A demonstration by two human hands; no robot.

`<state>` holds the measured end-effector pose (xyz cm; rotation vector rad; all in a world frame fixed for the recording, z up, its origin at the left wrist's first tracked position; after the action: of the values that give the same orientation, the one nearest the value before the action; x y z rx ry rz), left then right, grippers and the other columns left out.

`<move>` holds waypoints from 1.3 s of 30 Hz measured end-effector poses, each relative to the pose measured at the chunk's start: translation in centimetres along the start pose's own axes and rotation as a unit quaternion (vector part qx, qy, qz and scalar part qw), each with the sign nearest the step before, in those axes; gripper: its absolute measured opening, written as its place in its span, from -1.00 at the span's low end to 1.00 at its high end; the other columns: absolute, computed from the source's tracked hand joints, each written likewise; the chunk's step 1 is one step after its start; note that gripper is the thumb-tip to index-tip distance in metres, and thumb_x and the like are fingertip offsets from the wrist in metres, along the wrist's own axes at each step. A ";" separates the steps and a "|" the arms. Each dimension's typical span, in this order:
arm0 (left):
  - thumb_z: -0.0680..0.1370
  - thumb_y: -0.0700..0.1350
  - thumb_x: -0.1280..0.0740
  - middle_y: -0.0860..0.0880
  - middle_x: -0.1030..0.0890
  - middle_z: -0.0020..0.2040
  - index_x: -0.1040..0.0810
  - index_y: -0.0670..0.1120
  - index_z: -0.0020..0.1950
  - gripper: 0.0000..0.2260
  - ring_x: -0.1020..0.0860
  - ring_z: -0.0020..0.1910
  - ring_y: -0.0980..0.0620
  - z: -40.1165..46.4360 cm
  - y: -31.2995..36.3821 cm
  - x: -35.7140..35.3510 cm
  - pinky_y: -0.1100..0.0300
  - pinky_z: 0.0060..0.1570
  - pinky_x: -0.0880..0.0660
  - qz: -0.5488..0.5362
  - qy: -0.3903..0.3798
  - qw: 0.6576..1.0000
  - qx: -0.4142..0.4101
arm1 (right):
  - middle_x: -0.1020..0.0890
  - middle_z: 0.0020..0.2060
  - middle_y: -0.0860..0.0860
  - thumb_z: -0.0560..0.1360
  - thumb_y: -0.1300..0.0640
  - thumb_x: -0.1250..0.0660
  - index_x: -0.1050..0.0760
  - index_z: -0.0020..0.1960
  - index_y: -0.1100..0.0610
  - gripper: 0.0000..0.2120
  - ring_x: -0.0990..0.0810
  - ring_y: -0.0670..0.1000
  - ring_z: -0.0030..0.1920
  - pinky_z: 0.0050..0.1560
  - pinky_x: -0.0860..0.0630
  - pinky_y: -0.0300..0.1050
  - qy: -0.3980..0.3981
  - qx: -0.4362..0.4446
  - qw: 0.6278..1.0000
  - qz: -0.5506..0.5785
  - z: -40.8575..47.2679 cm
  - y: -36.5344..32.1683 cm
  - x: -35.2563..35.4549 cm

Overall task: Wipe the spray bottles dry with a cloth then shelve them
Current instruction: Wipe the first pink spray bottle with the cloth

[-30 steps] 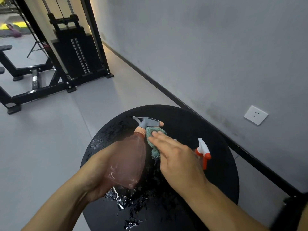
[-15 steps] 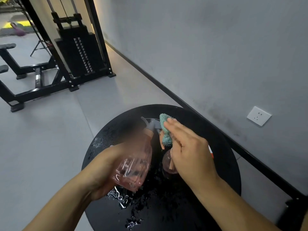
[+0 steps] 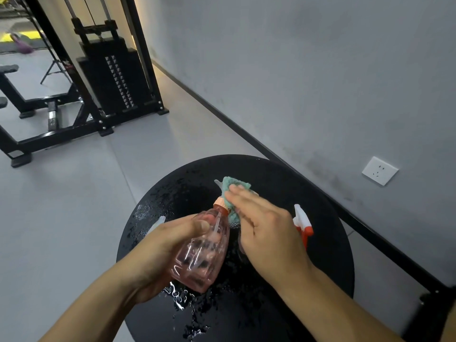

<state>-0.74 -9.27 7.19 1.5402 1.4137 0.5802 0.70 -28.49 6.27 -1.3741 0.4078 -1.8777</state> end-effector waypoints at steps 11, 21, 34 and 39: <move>0.30 0.07 -0.61 -0.24 -0.65 0.05 -0.67 -0.15 0.29 -0.39 -0.64 -0.06 -0.19 0.2 0.2 0.3 -0.02 -0.10 -0.64 -0.006 -0.013 1.000 -0.009 | -0.50 0.39 -0.15 0.57 0.38 -0.25 -0.50 0.42 0.02 -0.52 -0.34 -0.30 0.43 0.42 -0.25 -0.39 -0.010 0.012 1.000 0.011 0.1 -0.1 0.2; 0.32 0.07 -0.57 -0.22 -0.68 0.07 -0.71 -0.07 0.27 -0.47 -0.67 -0.03 -0.19 0.3 0.2 0.1 -0.04 -0.08 -0.64 -0.001 -0.017 1.000 -0.009 | -0.50 0.38 -0.16 0.59 0.37 -0.27 -0.49 0.42 0.01 -0.53 -0.33 -0.31 0.43 0.41 -0.25 -0.40 -0.015 0.006 1.000 0.017 0.2 -0.1 0.1; 0.27 0.06 -0.62 -0.19 -0.73 0.11 -0.68 -0.01 0.30 -0.40 -0.72 -0.02 -0.18 0.2 0.0 0.4 -0.05 -0.06 -0.65 0.057 -0.010 0.998 -0.019 | -0.53 0.36 -0.12 0.59 0.36 -0.29 -0.52 0.39 0.03 -0.56 -0.37 -0.27 0.41 0.39 -0.29 -0.41 0.030 -0.002 0.999 0.013 0.7 0.5 0.7; 0.22 -0.06 -0.67 -0.23 -0.73 0.15 -0.70 0.02 0.22 -0.44 -0.73 0.02 -0.27 0.4 -0.4 0.6 -0.19 0.04 -0.68 0.060 0.014 0.998 -0.023 | -0.53 0.36 -0.13 0.59 0.34 -0.28 -0.52 0.39 0.04 -0.58 -0.38 -0.27 0.41 0.40 -0.28 -0.41 0.007 0.025 0.999 0.027 0.1 -0.9 0.2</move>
<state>-0.43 -8.84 6.49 1.5934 1.3262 0.7059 0.39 -28.05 7.05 -1.3062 0.3983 -1.8427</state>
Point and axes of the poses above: each hand's wrist, its own z-axis towards the middle knuckle, its own x-axis out of the back of the hand, y = z × x, the point moved 1 cm from there along z, towards the middle knuckle
